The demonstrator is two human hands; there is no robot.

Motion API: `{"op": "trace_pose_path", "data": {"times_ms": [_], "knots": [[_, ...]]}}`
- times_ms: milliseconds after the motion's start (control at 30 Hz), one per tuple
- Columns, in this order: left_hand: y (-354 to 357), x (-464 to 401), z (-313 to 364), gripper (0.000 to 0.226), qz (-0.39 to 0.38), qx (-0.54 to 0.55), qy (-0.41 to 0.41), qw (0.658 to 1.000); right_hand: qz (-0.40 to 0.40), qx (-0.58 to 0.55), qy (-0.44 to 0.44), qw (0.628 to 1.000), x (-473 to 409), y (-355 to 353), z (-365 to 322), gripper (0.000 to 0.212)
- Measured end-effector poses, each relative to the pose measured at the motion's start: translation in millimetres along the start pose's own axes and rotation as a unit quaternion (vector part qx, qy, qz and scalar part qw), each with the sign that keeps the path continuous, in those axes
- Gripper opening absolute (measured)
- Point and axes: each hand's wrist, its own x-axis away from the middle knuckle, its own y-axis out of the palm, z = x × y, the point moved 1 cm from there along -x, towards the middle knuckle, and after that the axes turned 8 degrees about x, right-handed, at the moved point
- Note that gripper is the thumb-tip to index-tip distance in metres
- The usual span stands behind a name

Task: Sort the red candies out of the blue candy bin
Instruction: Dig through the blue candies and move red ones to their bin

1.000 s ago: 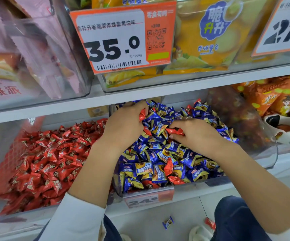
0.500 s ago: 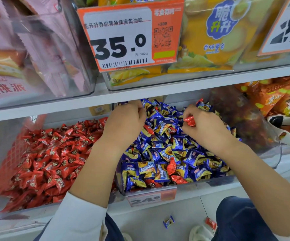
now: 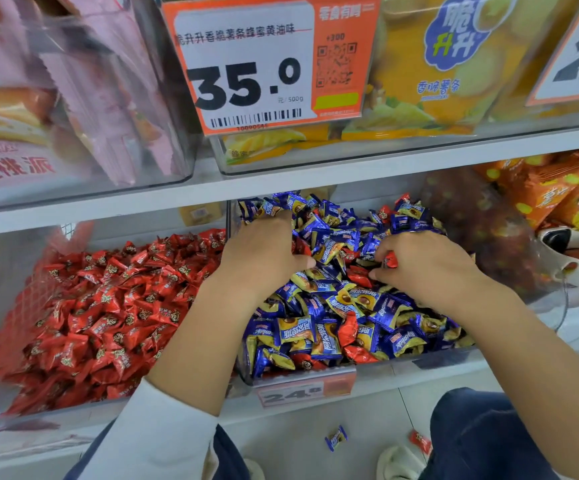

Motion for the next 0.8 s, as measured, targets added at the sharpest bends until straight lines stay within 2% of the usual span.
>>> {"op": "trace_pose_path", "data": {"times_ms": [133,233,367,467,667,800], "knots": [[2,-4,2,0.076,-0.007,0.000,0.000,1.000,0.003,-0.035,-0.026,0.999,0,-2,-4,0.036],[4,-2,4,0.063,0.008,-0.007,0.026,1.000,-0.050,-0.067,-0.075,0.994,3,-2,-9,0.048],[5,0,9,0.044,0.028,-0.022,0.080,0.996,-0.090,-0.075,-0.079,0.990,-3,6,-9,0.057],[6,1,9,0.034,0.017,-0.028,0.102,0.994,-0.094,-0.061,-0.086,0.990,-7,11,-10,0.053],[9,-2,7,0.044,-0.067,-0.081,0.099,0.990,-0.073,-0.048,-0.081,0.993,-7,16,-10,0.039],[7,-1,9,0.036,-0.061,-0.046,0.132,0.988,-0.089,-0.057,-0.110,0.988,-9,13,-8,0.040]]}}
